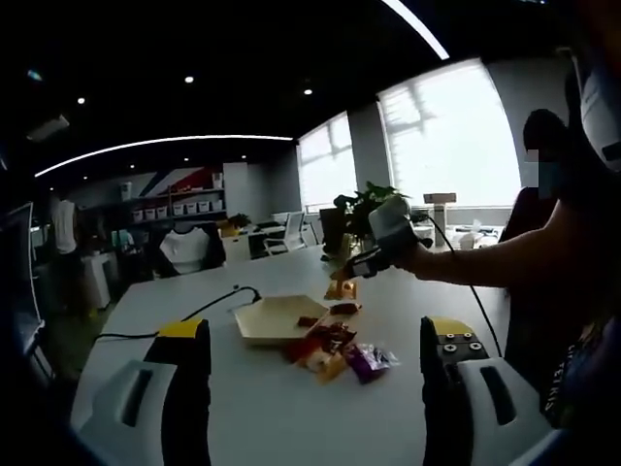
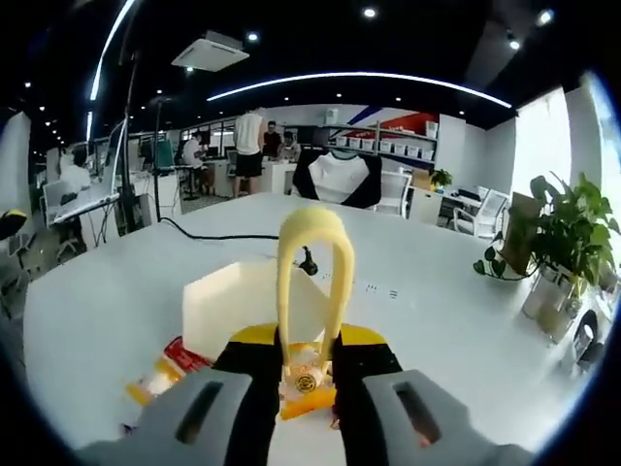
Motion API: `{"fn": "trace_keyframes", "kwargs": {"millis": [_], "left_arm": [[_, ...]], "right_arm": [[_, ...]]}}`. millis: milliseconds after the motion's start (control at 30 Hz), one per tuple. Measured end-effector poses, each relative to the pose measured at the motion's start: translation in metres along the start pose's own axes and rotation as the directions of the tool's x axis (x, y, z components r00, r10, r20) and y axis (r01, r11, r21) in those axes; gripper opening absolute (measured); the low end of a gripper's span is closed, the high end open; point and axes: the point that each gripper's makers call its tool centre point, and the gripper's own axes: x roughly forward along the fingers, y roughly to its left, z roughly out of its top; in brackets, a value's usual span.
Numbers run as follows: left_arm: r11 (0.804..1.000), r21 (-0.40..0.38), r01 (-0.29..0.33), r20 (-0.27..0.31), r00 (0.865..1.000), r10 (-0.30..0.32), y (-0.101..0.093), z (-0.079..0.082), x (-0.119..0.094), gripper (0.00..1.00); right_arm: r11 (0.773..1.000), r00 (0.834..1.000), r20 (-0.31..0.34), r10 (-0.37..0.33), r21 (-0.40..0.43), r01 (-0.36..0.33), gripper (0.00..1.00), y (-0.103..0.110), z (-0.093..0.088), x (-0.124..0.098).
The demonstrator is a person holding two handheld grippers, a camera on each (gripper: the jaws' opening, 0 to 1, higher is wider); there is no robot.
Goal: Place the target food into the container with the food tongs after gripping and lifting it, then release it inside without dropping or visibly crushing the food.
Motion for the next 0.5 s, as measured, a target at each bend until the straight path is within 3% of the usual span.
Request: {"fn": "trace_keyframes", "kwargs": {"millis": [67,167,367,500], "left_arm": [[1.000,-0.001,-0.001,0.003,1.000,0.001,0.000,0.001,0.000,0.95],[1.000,-0.001,0.009,-0.002,1.000,-0.009,-0.002,0.002,0.001,0.95],[1.000,0.005,0.008,0.005,1.000,-0.008,-0.002,0.005,0.003,0.95],[1.000,0.010,-0.001,0.010,1.000,0.001,-0.001,0.008,0.003,0.97]], "right_arm": [[1.000,1.000,0.018,-0.006,0.009,0.006,0.15,-0.004,0.008,0.006],[0.995,0.999,0.050,0.017,0.096,-0.022,0.15,-0.002,0.022,0.013],[0.996,0.998,0.052,0.047,0.075,-0.050,0.15,0.015,0.040,0.030],[0.995,0.996,0.033,0.078,0.061,-0.080,0.15,0.023,0.040,0.047]]}}
